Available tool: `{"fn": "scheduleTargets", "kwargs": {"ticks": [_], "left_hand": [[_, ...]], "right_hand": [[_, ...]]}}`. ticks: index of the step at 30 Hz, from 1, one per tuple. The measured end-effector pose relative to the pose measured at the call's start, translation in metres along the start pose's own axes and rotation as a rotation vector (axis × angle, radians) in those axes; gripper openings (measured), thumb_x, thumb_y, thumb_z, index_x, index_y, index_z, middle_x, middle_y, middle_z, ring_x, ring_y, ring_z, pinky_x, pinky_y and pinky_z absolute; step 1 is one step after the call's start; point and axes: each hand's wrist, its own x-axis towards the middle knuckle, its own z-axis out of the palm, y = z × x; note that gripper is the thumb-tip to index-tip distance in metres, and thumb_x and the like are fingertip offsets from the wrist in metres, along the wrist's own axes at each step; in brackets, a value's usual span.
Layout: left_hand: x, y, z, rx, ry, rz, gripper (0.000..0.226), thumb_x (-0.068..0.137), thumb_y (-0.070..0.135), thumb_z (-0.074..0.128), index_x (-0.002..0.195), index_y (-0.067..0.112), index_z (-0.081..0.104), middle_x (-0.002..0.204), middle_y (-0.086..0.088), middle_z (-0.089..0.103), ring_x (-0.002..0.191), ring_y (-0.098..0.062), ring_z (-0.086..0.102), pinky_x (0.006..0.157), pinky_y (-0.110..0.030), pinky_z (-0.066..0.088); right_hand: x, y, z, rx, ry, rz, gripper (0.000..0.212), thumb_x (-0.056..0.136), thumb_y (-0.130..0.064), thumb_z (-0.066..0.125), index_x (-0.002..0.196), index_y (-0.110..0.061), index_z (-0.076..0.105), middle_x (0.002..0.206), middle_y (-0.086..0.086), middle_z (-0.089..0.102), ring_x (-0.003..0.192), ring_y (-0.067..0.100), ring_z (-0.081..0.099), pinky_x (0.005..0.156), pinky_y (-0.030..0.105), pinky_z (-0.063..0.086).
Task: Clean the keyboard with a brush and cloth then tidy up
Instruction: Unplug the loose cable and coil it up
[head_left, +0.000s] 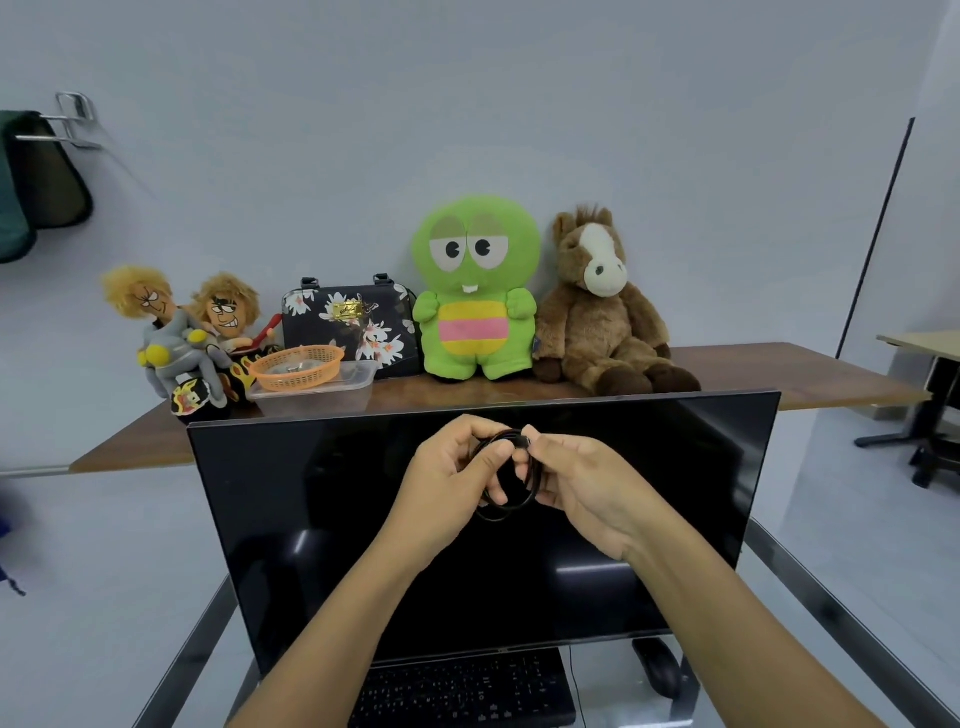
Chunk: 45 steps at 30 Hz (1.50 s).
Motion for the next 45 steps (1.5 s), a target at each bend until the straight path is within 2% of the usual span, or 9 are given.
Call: {"fn": "scheduleTargets", "kwargs": {"ticks": [5,12,15,24,30,35,38,41,45], "left_hand": [[0.003,-0.016,0.011,0.201,0.156,-0.063,0.014,0.09,0.022,0.065,0.077,0.018,0.066,0.061,0.002,0.065,0.054,-0.008,0.057,0.055,-0.023,0.047],[-0.009,-0.039,0.04,-0.163,-0.113,-0.414,0.015,0.094,0.024,0.061,0.094,0.012,0.071,0.07,0.002,0.064,0.06,-0.01,0.055,0.056,-0.022,0.045],[-0.015,-0.058,0.054,-0.399,-0.199,-0.592,0.018,0.093,0.009,0.061,0.11,0.007,0.066,0.087,-0.006,0.071,0.066,-0.012,0.058,0.061,-0.024,0.047],[-0.042,-0.166,0.136,-0.044,-0.16,-0.7,0.017,0.097,0.015,0.055,0.103,0.019,0.071,0.096,0.005,0.073,0.088,-0.008,0.064,0.079,-0.025,0.052],[-0.085,-0.247,0.176,0.489,-0.16,-0.538,0.035,0.098,0.02,0.049,0.132,0.012,0.054,0.131,-0.004,0.058,0.124,-0.021,0.05,0.1,-0.027,0.038],[-0.119,-0.297,0.189,0.9,-0.613,-0.2,0.058,0.102,0.04,0.028,0.153,0.015,0.015,0.159,0.006,0.004,0.149,-0.015,0.006,0.12,-0.037,0.002],[-0.129,-0.319,0.189,1.03,-0.805,-0.147,0.063,0.094,0.047,0.029,0.143,0.01,0.044,0.153,-0.005,0.034,0.141,-0.019,0.031,0.111,-0.047,0.017],[-0.134,-0.341,0.187,1.158,-0.879,-0.084,0.07,0.095,0.05,0.014,0.149,0.007,0.023,0.158,-0.008,0.016,0.147,-0.023,0.01,0.114,-0.051,0.0],[-0.129,-0.344,0.189,1.238,-0.891,-0.077,0.069,0.096,0.051,0.008,0.149,0.007,0.015,0.158,-0.009,0.009,0.148,-0.025,0.008,0.114,-0.053,-0.011]], "right_hand": [[-0.007,0.014,-0.009,0.027,0.019,-0.127,0.021,0.093,-0.01,0.06,0.113,-0.011,0.064,0.095,0.013,0.071,0.086,0.016,0.063,0.083,0.03,0.051],[-0.006,0.037,-0.043,-0.414,0.213,-0.15,0.003,0.085,-0.021,0.072,0.084,-0.022,0.075,0.079,0.0,0.075,0.082,0.013,0.07,0.078,0.026,0.055],[-0.006,0.056,-0.067,-0.373,0.308,-0.03,0.003,0.084,-0.017,0.072,0.081,-0.017,0.073,0.077,0.001,0.075,0.071,0.012,0.067,0.065,0.021,0.051],[-0.025,0.176,-0.128,-0.29,0.327,0.446,0.004,0.08,-0.007,0.071,0.08,-0.01,0.068,0.068,0.004,0.067,0.058,0.012,0.057,0.055,0.021,0.048],[-0.017,0.288,-0.151,-0.417,0.532,0.55,0.012,0.079,-0.021,0.071,0.071,-0.022,0.062,0.068,-0.002,0.065,0.064,0.016,0.061,0.074,0.038,0.056],[0.003,0.352,-0.152,-0.44,0.551,0.583,0.019,0.08,-0.02,0.066,0.064,-0.019,0.057,0.064,0.008,0.063,0.072,0.033,0.064,0.081,0.048,0.055],[0.008,0.369,-0.148,-0.495,0.53,0.57,0.019,0.084,-0.022,0.065,0.067,-0.016,0.062,0.072,0.011,0.07,0.074,0.027,0.067,0.077,0.039,0.054],[0.012,0.386,-0.149,-0.71,0.406,0.492,0.024,0.089,-0.023,0.062,0.071,-0.007,0.061,0.071,0.012,0.065,0.06,0.017,0.056,0.065,0.033,0.047],[0.003,0.405,-0.147,-1.125,0.361,0.191,0.04,0.082,-0.014,0.073,0.118,-0.004,0.061,0.115,0.013,0.059,0.095,0.026,0.062,0.08,0.03,0.053]]}}
